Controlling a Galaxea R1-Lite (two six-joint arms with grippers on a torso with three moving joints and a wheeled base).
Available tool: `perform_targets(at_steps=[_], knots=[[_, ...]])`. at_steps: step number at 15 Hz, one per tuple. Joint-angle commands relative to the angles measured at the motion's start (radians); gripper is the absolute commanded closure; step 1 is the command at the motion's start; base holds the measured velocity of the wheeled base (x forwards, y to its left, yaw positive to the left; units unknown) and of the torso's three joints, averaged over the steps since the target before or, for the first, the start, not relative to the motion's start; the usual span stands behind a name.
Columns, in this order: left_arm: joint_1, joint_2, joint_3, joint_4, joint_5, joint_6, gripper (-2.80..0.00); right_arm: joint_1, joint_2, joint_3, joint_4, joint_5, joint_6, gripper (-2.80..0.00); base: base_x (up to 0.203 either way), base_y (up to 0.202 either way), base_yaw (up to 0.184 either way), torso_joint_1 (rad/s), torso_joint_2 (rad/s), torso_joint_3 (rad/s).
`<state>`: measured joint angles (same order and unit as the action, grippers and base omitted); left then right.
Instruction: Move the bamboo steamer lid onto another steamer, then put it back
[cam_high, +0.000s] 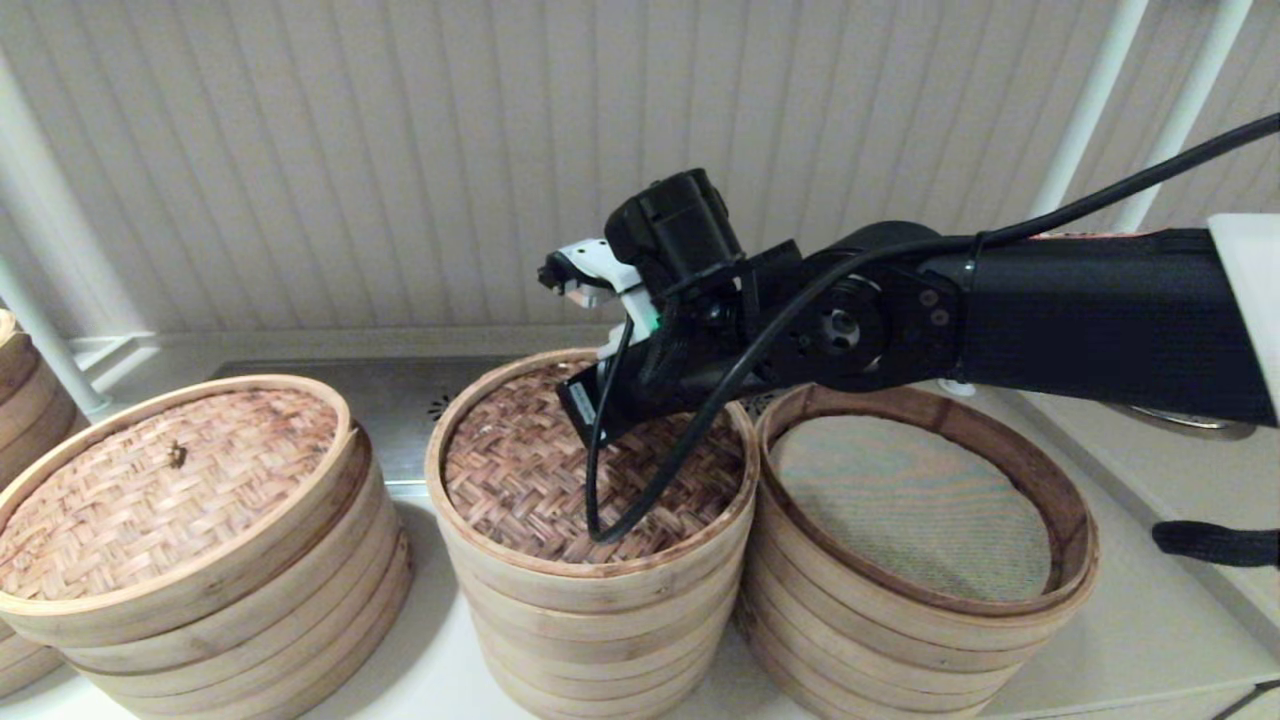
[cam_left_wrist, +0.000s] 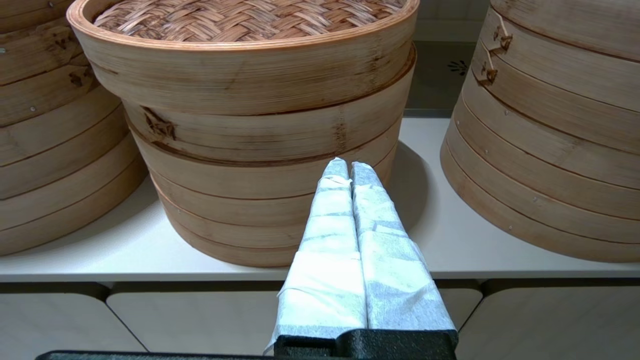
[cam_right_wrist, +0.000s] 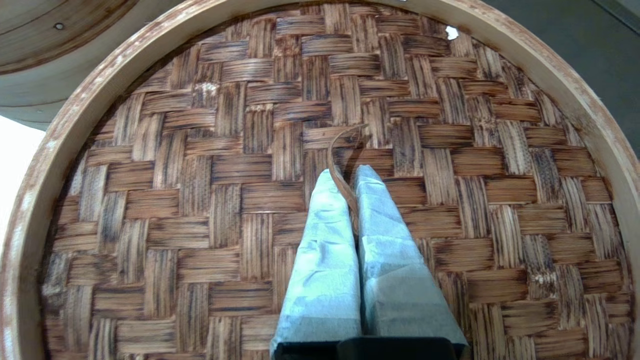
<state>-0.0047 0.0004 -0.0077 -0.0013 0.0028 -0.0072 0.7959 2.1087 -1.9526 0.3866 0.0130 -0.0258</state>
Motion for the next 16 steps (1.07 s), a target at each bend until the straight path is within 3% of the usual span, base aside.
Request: perform_targets(at_steps=[1, 5, 6, 11, 16], knots=[[0.0, 0.0, 0.0, 0.0, 0.0, 0.0, 0.0, -0.001, 0.012, 0.0, 0.003, 0.001, -0.001, 0.0, 0.0, 0.0, 0.0, 0.0, 0.0, 0.0], [0.0, 0.0, 0.0, 0.0, 0.0, 0.0, 0.0, -0.001, 0.019, 0.001, -0.012, -0.001, 0.001, 0.0, 0.0, 0.0, 0.0, 0.0, 0.0, 0.0], [0.0, 0.0, 0.0, 0.0, 0.0, 0.0, 0.0, -0.001, 0.018, 0.001, -0.014, -0.001, 0.001, -2.8, 0.0, 0.0, 0.0, 0.0, 0.0, 0.0], [0.0, 0.0, 0.0, 0.0, 0.0, 0.0, 0.0, -0.004, -0.029, 0.001, -0.056, -0.002, 0.008, -2.8, 0.0, 0.0, 0.0, 0.0, 0.0, 0.0], [0.0, 0.0, 0.0, 0.0, 0.0, 0.0, 0.0, -0.017, -0.22, 0.069, -0.046, -0.039, 0.017, -2.8, 0.0, 0.0, 0.0, 0.0, 0.0, 0.0]])
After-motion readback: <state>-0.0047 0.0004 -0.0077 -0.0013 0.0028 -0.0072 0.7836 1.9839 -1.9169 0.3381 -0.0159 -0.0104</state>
